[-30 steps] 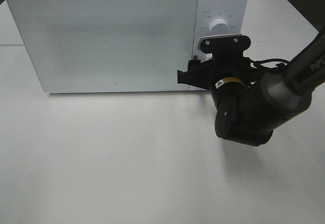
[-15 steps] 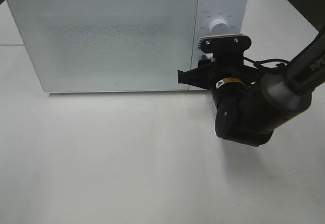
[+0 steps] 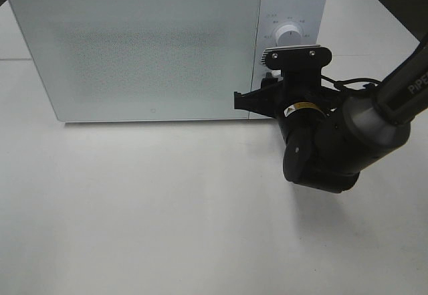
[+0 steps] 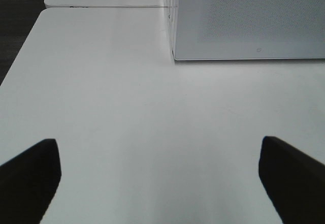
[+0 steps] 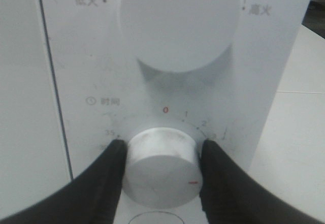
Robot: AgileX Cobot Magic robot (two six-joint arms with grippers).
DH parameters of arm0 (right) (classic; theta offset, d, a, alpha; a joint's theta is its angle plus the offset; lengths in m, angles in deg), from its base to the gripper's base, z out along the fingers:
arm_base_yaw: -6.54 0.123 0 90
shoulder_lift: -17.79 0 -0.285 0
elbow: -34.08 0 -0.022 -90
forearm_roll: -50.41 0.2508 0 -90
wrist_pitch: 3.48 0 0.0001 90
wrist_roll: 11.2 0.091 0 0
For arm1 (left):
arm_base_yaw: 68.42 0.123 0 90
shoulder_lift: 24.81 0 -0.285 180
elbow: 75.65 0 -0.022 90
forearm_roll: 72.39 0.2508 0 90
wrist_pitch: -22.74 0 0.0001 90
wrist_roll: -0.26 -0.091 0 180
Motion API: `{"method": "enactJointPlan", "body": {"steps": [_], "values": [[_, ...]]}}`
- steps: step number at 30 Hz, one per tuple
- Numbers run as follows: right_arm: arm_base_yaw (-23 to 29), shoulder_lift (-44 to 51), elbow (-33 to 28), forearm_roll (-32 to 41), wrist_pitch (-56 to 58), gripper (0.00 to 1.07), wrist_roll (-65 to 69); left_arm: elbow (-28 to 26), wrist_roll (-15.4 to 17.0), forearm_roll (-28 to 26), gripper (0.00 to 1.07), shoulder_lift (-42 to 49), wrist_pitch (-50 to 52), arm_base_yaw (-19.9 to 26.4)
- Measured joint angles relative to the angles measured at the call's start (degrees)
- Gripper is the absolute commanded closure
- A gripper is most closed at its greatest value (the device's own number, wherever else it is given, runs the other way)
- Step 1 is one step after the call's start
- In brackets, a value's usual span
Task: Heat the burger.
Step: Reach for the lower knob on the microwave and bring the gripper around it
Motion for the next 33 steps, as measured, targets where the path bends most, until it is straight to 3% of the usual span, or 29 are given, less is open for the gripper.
{"method": "enactJointPlan", "body": {"steps": [12, 33], "values": [[0.0, 0.0, -0.1, -0.1, 0.2, 0.99, 16.6, 0.0, 0.0, 0.0, 0.08, 0.0, 0.0, 0.0], [-0.7, 0.0, -1.2, -4.9, -0.5, 0.98, 82.6, 0.0, 0.0, 0.0, 0.08, 0.0, 0.0, 0.0]]}}
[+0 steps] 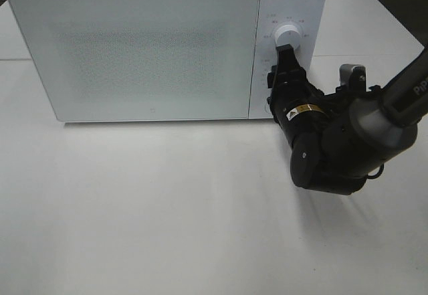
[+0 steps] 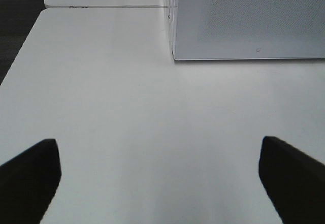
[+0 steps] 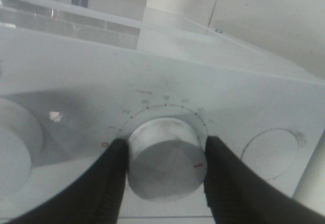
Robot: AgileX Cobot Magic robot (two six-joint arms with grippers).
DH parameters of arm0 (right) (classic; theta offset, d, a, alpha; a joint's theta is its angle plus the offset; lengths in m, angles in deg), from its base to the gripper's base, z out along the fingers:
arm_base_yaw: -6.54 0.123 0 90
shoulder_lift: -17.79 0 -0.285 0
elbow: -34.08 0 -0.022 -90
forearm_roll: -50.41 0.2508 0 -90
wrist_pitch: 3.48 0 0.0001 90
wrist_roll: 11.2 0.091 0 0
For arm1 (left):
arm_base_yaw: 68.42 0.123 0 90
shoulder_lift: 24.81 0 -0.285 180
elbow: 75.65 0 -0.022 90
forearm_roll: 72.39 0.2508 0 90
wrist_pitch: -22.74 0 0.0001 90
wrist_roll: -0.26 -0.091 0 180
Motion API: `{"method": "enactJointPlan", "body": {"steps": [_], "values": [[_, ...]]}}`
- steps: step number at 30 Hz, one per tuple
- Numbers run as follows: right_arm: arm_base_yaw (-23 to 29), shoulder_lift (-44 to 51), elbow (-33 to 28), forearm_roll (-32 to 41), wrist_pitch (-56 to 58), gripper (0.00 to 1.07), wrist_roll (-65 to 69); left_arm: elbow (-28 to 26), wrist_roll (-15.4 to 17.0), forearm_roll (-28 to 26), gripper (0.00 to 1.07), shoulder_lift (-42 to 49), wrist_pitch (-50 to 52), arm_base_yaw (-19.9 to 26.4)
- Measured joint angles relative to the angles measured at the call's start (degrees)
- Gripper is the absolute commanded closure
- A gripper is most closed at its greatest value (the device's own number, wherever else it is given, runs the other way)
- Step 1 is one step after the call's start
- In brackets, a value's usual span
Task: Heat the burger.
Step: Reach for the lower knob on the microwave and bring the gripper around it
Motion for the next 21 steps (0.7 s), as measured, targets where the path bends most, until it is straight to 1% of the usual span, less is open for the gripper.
{"method": "enactJointPlan", "body": {"steps": [1, 2, 4, 6, 17, 21], "values": [[0.0, 0.0, 0.0, 0.0, 0.0, 0.98, 0.0, 0.0, 0.0, 0.0, 0.08, 0.0, 0.0, 0.0], [0.0, -0.1, 0.0, -0.1, 0.0, 0.98, 5.4, 0.0, 0.0, 0.0, 0.08, 0.0, 0.0, 0.0], [-0.1, -0.1, 0.0, -0.3, -0.1, 0.98, 7.4, 0.0, 0.0, 0.0, 0.08, 0.0, 0.0, 0.0], [-0.1, -0.4, -0.2, -0.6, -0.9, 0.98, 13.9, 0.0, 0.0, 0.0, 0.08, 0.0, 0.0, 0.0], [-0.1, -0.6, -0.2, -0.8, -1.3, 0.96, 15.1, 0.0, 0.0, 0.0, 0.08, 0.0, 0.0, 0.0], [-0.1, -0.6, -0.2, -0.8, -1.3, 0.94, 15.1, 0.0, 0.0, 0.0, 0.08, 0.0, 0.0, 0.0]]}}
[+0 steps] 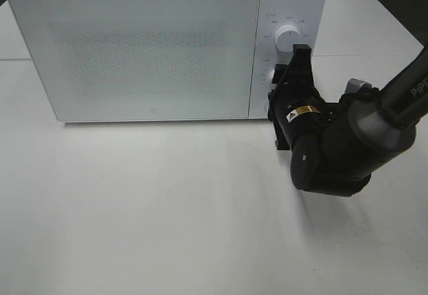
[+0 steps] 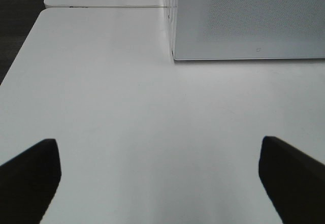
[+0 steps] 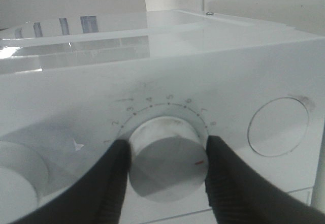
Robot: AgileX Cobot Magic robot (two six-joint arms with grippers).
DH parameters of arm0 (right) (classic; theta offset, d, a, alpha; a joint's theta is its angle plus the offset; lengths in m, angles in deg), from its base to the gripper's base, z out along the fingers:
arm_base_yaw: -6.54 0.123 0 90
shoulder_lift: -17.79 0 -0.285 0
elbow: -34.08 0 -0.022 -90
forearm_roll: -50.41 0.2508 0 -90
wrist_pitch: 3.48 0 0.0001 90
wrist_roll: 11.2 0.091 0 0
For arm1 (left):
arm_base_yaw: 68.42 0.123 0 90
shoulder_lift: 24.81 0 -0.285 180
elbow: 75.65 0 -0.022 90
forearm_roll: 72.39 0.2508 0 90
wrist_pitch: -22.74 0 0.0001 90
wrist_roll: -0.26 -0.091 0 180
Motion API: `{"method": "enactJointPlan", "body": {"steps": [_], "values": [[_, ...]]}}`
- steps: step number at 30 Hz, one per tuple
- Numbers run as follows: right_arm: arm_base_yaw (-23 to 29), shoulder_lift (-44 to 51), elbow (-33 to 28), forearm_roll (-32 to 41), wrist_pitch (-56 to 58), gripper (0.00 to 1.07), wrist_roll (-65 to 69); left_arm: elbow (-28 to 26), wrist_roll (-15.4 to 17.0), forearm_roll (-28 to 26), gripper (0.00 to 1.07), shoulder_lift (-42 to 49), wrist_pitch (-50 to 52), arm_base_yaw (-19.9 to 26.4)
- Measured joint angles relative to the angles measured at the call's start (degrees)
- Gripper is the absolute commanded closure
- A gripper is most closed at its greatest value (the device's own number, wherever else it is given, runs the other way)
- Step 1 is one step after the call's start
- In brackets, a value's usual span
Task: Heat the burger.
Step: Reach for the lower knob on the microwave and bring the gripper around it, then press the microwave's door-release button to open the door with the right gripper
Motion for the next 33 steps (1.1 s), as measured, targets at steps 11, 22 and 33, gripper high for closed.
{"method": "enactJointPlan", "body": {"steps": [11, 22, 33], "values": [[0.0, 0.0, 0.0, 0.6, 0.0, 0.83, -0.1, 0.0, 0.0, 0.0, 0.08, 0.0, 0.0, 0.0], [0.3, 0.0, 0.4, 2.1, 0.2, 0.56, -1.7, 0.0, 0.0, 0.0, 0.08, 0.0, 0.0, 0.0], [0.8, 0.2, -2.5, -0.8, -0.1, 0.48, -2.8, 0.0, 0.0, 0.0, 0.08, 0.0, 0.0, 0.0]]}}
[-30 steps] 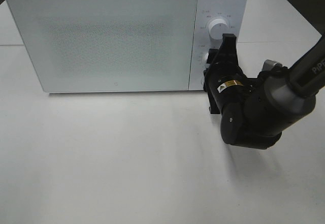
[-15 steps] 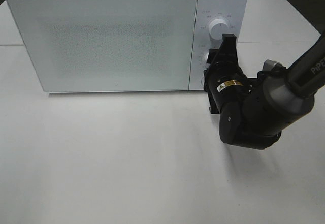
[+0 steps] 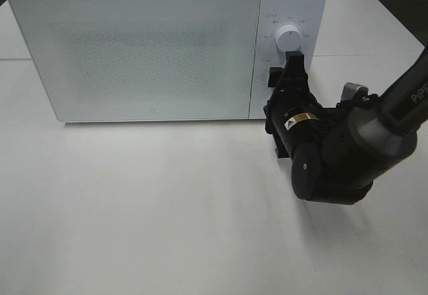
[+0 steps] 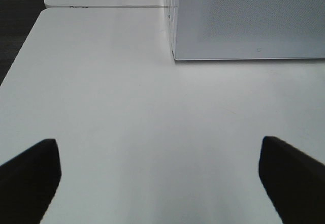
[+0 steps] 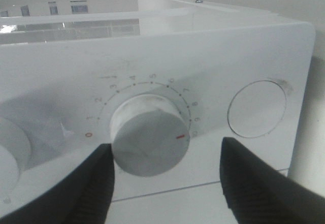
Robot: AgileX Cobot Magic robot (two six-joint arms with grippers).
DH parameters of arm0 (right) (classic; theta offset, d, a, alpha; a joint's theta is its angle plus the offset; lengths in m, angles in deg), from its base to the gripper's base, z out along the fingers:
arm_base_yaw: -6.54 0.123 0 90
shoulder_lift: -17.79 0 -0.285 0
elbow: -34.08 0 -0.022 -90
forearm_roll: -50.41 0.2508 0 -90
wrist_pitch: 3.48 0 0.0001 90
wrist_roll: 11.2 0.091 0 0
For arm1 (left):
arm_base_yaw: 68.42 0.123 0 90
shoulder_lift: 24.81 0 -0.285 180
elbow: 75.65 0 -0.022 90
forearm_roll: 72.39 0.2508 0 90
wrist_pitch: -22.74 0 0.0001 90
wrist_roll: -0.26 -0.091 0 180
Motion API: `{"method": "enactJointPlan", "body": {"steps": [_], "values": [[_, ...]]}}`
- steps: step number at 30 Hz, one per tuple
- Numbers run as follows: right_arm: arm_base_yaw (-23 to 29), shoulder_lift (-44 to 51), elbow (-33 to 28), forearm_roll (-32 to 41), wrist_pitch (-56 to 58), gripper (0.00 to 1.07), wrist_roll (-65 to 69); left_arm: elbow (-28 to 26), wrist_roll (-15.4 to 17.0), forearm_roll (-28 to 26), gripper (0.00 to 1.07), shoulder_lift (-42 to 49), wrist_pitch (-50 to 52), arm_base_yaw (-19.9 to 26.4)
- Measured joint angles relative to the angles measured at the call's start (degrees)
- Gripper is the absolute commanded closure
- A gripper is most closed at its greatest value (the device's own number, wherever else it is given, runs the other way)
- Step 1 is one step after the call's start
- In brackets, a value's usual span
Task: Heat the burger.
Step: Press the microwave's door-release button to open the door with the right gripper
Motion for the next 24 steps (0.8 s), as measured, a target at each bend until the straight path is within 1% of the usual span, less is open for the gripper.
{"method": "enactJointPlan", "body": {"steps": [4, 5, 10, 11, 12, 13, 14, 15, 16, 17, 18, 19, 20, 21, 22, 23, 24], "values": [[0.0, 1.4, -1.9, -0.8, 0.1, 0.47, -1.1, 0.0, 0.0, 0.0, 0.08, 0.0, 0.0, 0.0], [0.0, 2.9, -3.4, -1.3, 0.1, 0.47, -2.9, 0.0, 0.0, 0.0, 0.08, 0.0, 0.0, 0.0], [0.0, 6.1, -6.0, -3.8, 0.1, 0.46, -8.2, 0.0, 0.0, 0.0, 0.08, 0.0, 0.0, 0.0], [0.0, 7.6, -7.2, -5.0, 0.1, 0.43, -11.4, 0.0, 0.0, 0.0, 0.08, 0.0, 0.0, 0.0], [0.0, 7.6, -7.2, -5.0, 0.1, 0.43, -11.4, 0.0, 0.0, 0.0, 0.08, 0.0, 0.0, 0.0], [0.0, 9.5, -8.4, -5.7, 0.5, 0.39, -15.0, 0.0, 0.0, 0.0, 0.08, 0.0, 0.0, 0.0], [0.0, 9.5, -8.4, -5.7, 0.5, 0.39, -15.0, 0.0, 0.0, 0.0, 0.08, 0.0, 0.0, 0.0], [0.0, 10.3, -9.0, -6.2, 0.8, 0.36, -17.4, 0.0, 0.0, 0.0, 0.08, 0.0, 0.0, 0.0], [0.0, 12.1, -10.0, -6.8, 2.3, 0.30, -21.9, 0.0, 0.0, 0.0, 0.08, 0.0, 0.0, 0.0], [0.0, 12.1, -10.0, -6.8, 2.3, 0.30, -21.9, 0.0, 0.0, 0.0, 0.08, 0.0, 0.0, 0.0], [0.0, 14.0, -10.6, -6.9, 5.2, 0.26, -27.3, 0.0, 0.0, 0.0, 0.08, 0.0, 0.0, 0.0], [0.0, 15.0, -10.7, -6.9, 7.0, 0.26, -30.3, 0.0, 0.0, 0.0, 0.08, 0.0, 0.0, 0.0], [0.0, 15.0, -10.7, -6.9, 7.0, 0.26, -30.3, 0.0, 0.0, 0.0, 0.08, 0.0, 0.0, 0.0], [0.0, 17.2, -10.8, -7.0, 11.0, 0.26, -36.2, 0.0, 0.0, 0.0, 0.08, 0.0, 0.0, 0.0], [0.0, 17.2, -10.8, -7.0, 11.0, 0.26, -36.2, 0.0, 0.0, 0.0, 0.08, 0.0, 0.0, 0.0], [0.0, 19.3, -10.9, -7.0, 15.4, 0.26, -42.9, 0.0, 0.0, 0.0, 0.08, 0.0, 0.0, 0.0], [0.0, 20.3, -10.9, -7.0, 17.9, 0.27, -46.9, 0.0, 0.0, 0.0, 0.08, 0.0, 0.0, 0.0]]}}
